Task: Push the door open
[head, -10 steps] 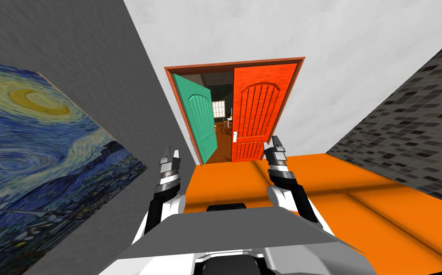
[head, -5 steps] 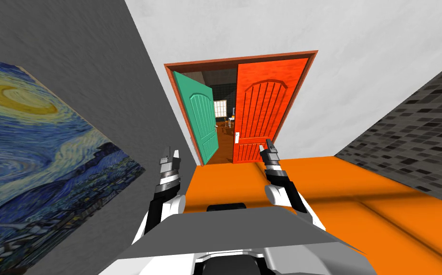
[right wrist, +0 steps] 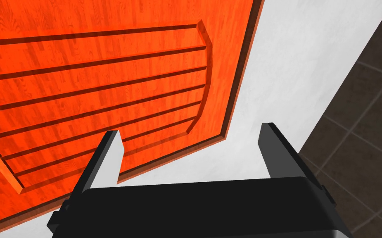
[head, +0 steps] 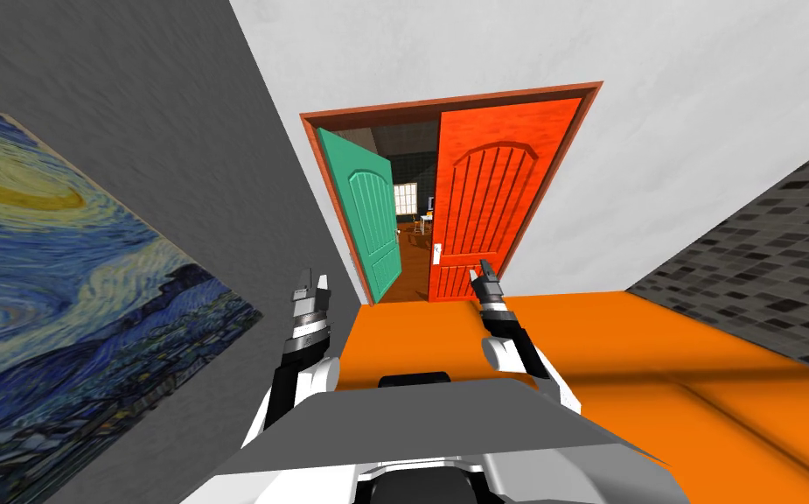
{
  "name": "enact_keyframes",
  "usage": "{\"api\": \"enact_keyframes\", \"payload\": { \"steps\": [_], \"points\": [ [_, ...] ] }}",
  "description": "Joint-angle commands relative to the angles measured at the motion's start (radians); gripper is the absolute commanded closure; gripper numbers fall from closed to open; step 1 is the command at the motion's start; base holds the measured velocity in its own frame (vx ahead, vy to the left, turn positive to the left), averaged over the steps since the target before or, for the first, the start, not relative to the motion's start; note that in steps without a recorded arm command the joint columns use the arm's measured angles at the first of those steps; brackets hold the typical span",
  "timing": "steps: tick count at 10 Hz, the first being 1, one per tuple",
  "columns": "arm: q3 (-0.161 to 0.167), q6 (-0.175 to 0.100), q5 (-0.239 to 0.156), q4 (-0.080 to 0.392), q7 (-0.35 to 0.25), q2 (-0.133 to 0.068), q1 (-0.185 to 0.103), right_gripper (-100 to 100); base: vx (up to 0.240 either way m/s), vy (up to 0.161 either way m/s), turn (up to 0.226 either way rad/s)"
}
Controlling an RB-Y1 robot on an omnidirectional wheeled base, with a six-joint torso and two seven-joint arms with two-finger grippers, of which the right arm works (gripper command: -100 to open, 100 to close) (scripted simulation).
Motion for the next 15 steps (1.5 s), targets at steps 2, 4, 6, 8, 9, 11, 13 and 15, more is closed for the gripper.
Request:
{"api": "enact_keyframes", "payload": {
  "steps": [2, 4, 6, 8, 9, 11, 13, 15],
  "points": [
    [0.001, -0.013, -0.016, 0.079, -0.025, -0.034, -0.033, -100, 0.062, 0.009, 0.055],
    [0.002, -0.016, -0.024, 0.129, -0.036, -0.049, -0.049, -100, 0.059, 0.002, 0.029],
    [0.003, -0.02, -0.031, 0.171, -0.047, -0.064, -0.066, -100, 0.073, 0.002, 0.051],
    [0.005, -0.027, -0.047, 0.242, -0.07, -0.095, -0.099, -100, 0.074, 0.001, 0.052],
    [0.006, -0.031, -0.054, 0.277, -0.082, -0.111, -0.116, -100, 0.106, -0.01, 0.067],
    [0.007, -0.034, -0.062, 0.332, -0.093, -0.127, -0.133, -100, 0.06, 0.002, 0.04],
    [0.008, -0.038, -0.07, 0.383, -0.105, -0.143, -0.15, -100, 0.07, 0.002, 0.053],
    [0.01, -0.046, -0.086, 0.452, -0.128, -0.175, -0.185, -100, 0.068, 0.003, 0.054]
  ]
}}
